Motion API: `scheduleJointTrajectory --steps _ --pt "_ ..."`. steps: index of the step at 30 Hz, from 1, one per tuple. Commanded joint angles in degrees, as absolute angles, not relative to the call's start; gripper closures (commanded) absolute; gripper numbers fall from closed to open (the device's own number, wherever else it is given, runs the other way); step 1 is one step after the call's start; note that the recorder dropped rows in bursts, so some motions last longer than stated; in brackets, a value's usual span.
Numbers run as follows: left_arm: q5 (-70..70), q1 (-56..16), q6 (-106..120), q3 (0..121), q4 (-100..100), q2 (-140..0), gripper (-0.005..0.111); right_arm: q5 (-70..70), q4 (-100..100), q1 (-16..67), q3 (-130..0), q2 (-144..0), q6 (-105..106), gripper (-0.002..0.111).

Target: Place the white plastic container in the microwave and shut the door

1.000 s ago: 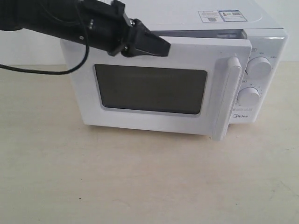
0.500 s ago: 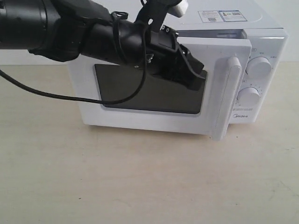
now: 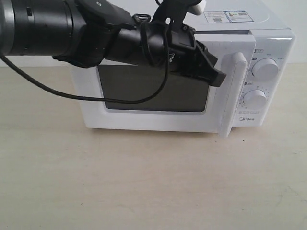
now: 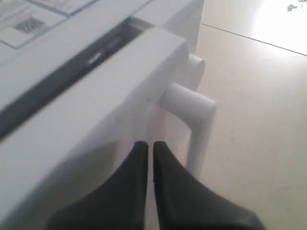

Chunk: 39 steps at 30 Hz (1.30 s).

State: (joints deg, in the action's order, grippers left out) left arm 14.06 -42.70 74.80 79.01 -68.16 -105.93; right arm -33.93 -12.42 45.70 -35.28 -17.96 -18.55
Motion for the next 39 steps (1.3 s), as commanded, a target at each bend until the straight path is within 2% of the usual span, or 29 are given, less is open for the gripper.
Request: scheduleJointTrajectory --steps 1,6,10,14,17,20,25,29,39 --pt "12.15 -42.45 74.86 81.05 -69.28 -107.32 0.102 -34.04 -11.88 45.74 -35.20 -17.84 -18.48 0.108" --pt "12.65 -42.45 75.01 81.04 -69.42 -107.20 0.102 -34.04 -11.35 45.74 -35.20 -17.84 -18.57 0.108" --pt "23.38 -42.45 72.57 80.70 -66.83 -103.01 0.102 -34.90 -8.25 45.74 -35.20 -17.84 -21.32 0.108" --pt "28.09 -42.45 54.67 77.92 -48.71 -93.53 0.102 -33.76 0.80 45.74 -35.20 -19.15 -27.39 0.108" --pt "31.78 -42.45 40.27 74.65 -33.44 -84.58 0.102 -26.71 1.94 45.74 -35.20 -27.23 -26.65 0.108" --pt "34.77 -42.45 19.71 69.90 -12.71 -74.94 0.102 -13.16 7.43 45.63 -35.20 -40.04 -26.49 0.108" --pt "39.90 -42.45 4.90 62.94 1.78 -63.10 0.102 -2.02 11.85 44.89 -35.20 -53.96 -30.14 0.108" --pt "41.55 -42.34 -2.57 56.90 6.61 -53.78 0.102 1.65 11.85 40.68 -35.20 -60.97 -30.14 0.108" --pt "41.83 -42.34 -9.67 46.65 7.15 -36.03 0.102 11.32 7.82 30.30 -35.20 -62.37 -29.76 0.108"
